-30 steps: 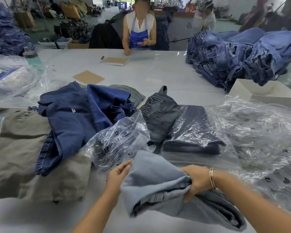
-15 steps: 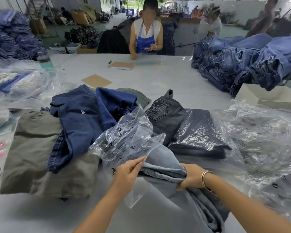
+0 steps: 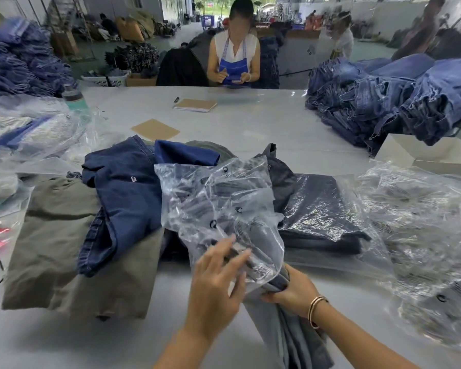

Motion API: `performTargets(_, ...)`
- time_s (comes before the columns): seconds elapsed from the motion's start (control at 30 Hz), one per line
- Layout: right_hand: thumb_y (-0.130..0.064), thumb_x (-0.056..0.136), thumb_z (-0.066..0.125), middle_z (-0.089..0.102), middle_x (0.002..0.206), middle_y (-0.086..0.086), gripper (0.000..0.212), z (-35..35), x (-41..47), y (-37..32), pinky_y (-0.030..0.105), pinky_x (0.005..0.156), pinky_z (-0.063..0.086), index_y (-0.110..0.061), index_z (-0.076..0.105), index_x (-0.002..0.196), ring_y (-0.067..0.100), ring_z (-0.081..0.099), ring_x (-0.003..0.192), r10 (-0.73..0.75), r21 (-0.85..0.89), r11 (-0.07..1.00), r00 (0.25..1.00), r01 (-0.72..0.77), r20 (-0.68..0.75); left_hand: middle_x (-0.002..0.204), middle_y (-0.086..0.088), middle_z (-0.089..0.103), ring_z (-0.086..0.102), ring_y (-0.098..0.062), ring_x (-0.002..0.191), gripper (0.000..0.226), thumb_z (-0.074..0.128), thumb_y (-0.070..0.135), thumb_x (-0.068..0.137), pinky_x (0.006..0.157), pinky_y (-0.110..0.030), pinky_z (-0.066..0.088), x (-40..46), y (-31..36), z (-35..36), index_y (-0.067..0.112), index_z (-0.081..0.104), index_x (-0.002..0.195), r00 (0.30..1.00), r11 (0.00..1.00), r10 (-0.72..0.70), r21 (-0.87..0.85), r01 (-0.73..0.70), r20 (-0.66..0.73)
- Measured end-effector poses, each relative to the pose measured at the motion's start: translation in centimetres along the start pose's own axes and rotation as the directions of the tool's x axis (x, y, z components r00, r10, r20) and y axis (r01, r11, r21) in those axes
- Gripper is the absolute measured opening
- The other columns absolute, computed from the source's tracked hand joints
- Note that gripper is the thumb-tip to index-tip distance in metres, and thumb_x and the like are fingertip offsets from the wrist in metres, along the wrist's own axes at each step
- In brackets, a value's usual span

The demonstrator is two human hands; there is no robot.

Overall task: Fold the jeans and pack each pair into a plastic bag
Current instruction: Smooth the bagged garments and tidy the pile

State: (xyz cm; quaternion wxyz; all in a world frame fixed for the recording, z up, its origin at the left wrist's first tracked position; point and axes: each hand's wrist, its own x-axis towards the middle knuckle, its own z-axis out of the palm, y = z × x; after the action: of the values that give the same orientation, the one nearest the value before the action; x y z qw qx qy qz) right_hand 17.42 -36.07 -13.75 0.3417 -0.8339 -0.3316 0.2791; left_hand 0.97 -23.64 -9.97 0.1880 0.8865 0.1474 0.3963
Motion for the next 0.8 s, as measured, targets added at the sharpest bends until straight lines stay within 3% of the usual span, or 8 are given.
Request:
performTargets(0.13, -0.067, 0.047, 0.064, 0.070, 0.098, -0.015, 0.070, 0.1, -0.8, -0.7, 0.023, 0.063, 0.045, -0.047, 0.052, 0.113, 0.011, 0.066, 0.091, -0.068, -0.231, 0.971, 0.997, 0.057, -0.039, 0.157, -0.003, 0.024, 0.008, -0.026, 0.145, 0.056, 0.038, 0.066, 0.086, 0.115, -0.050, -0.005, 1.3, -0.3, 0.9, 0.041, 0.049, 0.135, 0.917, 0.935, -0.238, 0.333, 0.127, 0.320)
performTargets(0.23, -0.066, 0.051, 0.061, 0.072, 0.101, -0.007, 0.074, 0.5, -0.8, -0.7, 0.028, 0.068, 0.050, -0.043, 0.053, 0.120, 0.016, 0.067, 0.093, -0.044, -0.211, 0.977, 0.995, 0.024, -0.089, 0.150, -0.005, 0.039, 0.033, -0.032, 0.139, 0.048, 0.041, 0.060, 0.086, 0.114, -0.053, 0.003, 0.4, 0.4, 2.3, 0.044, 0.055, 0.129, 0.912, 0.923, -0.082, 0.377, -0.084, 0.403)
performTargets(0.37, -0.048, 0.042, 0.083, 0.073, 0.097, -0.016, 0.068, -0.1, -1.0, 0.5, 0.031, 0.087, 0.054, -0.044, 0.062, 0.107, 0.002, 0.066, 0.096, 0.050, 0.182, 0.983, 0.992, -0.028, -0.119, 0.151, -0.010, 0.034, 0.027, -0.020, 0.142, 0.046, 0.055, 0.040, 0.089, 0.116, -0.037, 0.023, -1.4, -0.3, 2.8, 0.031, 0.051, 0.134, 0.992, 0.989, -0.116, -0.101, 0.111, -0.040)
performTargets(0.43, -0.041, 0.039, 0.088, 0.072, 0.096, -0.021, 0.070, -0.5, -1.1, 1.3, 0.029, 0.089, 0.052, -0.041, 0.063, 0.104, -0.002, 0.066, 0.096, 0.033, 0.283, 0.959, 0.993, 0.001, -0.116, 0.150, -0.007, 0.027, 0.021, -0.009, 0.141, 0.083, 0.061, 0.066, 0.075, 0.115, -0.021, 0.016, -1.2, -1.4, 1.7, 0.023, 0.039, 0.142, 0.852, 0.837, -0.500, -0.340, 0.429, -0.155)
performTargets(0.5, -0.037, 0.042, 0.091, 0.072, 0.101, -0.018, 0.072, -0.6, -1.4, 1.4, 0.028, 0.089, 0.052, -0.035, 0.063, 0.108, 0.002, 0.066, 0.100, 0.008, 0.326, 0.945, 0.997, 0.016, -0.072, 0.148, 0.002, 0.025, 0.022, -0.007, 0.139, 0.133, 0.069, 0.085, 0.042, 0.114, -0.024, 0.020, -0.3, -2.1, 1.1, 0.020, 0.024, 0.149, 0.641, 0.442, -0.756, -0.619, 0.649, 0.133)
performTargets(0.6, -0.039, 0.045, 0.091, 0.071, 0.105, -0.019, 0.075, -0.3, -1.5, 1.1, 0.023, 0.087, 0.053, -0.032, 0.062, 0.113, 0.001, 0.065, 0.103, -0.064, 0.296, 0.953, 0.998, 0.067, -0.020, 0.136, 0.010, 0.048, 0.048, -0.009, 0.124, 0.132, 0.087, 0.066, 0.028, 0.104, -0.030, 0.040, 0.3, -2.5, 2.0, 0.022, 0.035, 0.141, 0.541, 0.021, -0.668, -0.714, 0.700, 0.511)
performTargets(0.7, -0.039, 0.045, 0.092, 0.070, 0.107, -0.017, 0.083, 0.2, -1.4, 0.7, 0.024, 0.088, 0.053, -0.023, 0.061, 0.120, 0.003, 0.065, 0.103, -0.076, 0.275, 0.958, 0.997, 0.082, -0.032, 0.120, 0.002, 0.067, 0.064, -0.014, 0.109, 0.072, 0.085, 0.026, 0.065, 0.096, -0.036, 0.050, -0.8, -1.6, 3.9, 0.020, 0.048, 0.127, 0.536, 0.018, -0.590, -0.654, 0.757, 0.604)
performTargets(0.8, -0.026, 0.053, 0.085, 0.072, 0.104, -0.003, 0.071, 0.5, -0.8, 0.5, 0.040, 0.086, 0.056, -0.012, 0.060, 0.118, 0.018, 0.068, 0.096, -0.017, 0.265, 0.963, 0.993, 0.047, -0.113, 0.110, 0.001, 0.068, 0.067, -0.010, 0.094, 0.079, 0.084, 0.007, 0.067, 0.081, -0.022, 0.054, -3.2, 0.0, 6.5, 0.008, 0.041, 0.133, 0.443, 0.053, -0.579, -0.511, 0.858, 0.684)
